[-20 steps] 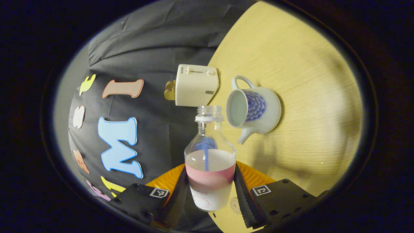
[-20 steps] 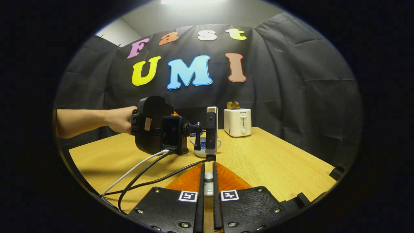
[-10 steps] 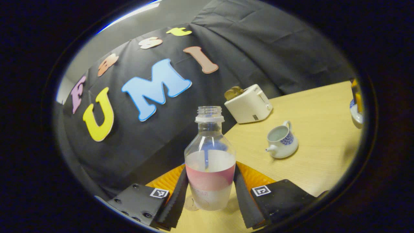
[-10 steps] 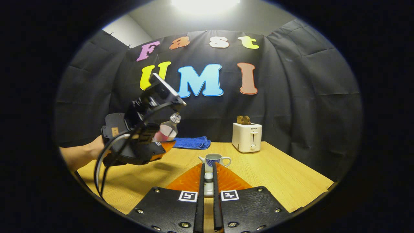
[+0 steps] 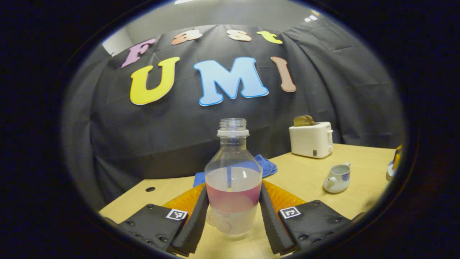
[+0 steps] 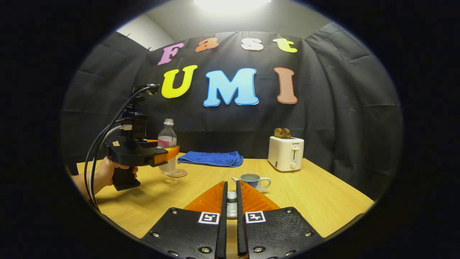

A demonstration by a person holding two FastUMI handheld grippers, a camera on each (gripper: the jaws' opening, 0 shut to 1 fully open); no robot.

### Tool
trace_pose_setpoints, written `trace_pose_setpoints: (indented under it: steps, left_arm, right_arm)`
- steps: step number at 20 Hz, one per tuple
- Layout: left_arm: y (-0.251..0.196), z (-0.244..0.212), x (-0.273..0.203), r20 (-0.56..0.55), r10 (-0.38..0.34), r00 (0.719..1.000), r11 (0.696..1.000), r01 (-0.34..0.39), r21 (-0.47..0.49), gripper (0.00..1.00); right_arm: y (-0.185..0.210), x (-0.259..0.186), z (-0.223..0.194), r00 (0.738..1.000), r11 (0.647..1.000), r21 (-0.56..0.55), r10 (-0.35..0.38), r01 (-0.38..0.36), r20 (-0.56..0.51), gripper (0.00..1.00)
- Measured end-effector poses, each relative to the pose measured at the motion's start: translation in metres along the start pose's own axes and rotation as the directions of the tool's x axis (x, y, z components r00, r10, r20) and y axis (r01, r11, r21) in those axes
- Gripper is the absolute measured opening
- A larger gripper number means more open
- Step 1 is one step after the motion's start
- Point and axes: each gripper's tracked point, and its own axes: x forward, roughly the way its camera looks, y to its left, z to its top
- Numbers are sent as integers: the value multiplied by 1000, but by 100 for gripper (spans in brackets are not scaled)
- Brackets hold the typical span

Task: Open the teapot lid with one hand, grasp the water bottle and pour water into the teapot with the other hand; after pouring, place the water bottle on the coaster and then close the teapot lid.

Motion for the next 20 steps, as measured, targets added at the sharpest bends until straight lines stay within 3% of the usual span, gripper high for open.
trace_pose_setpoints:
  steps: [8, 20]
  left_arm:
    - [33, -35, 62, -32, 43, 999, 992, -47, -118, 84]
    - [33, -54, 89, -45, 59, 997, 990, -64, -128, 85]
  right_arm:
    - [-10, 11, -6, 1000, 1000, 17, -19, 20, -15, 12]
    - [-22, 13, -15, 998, 998, 31, -46, 47, -41, 12]
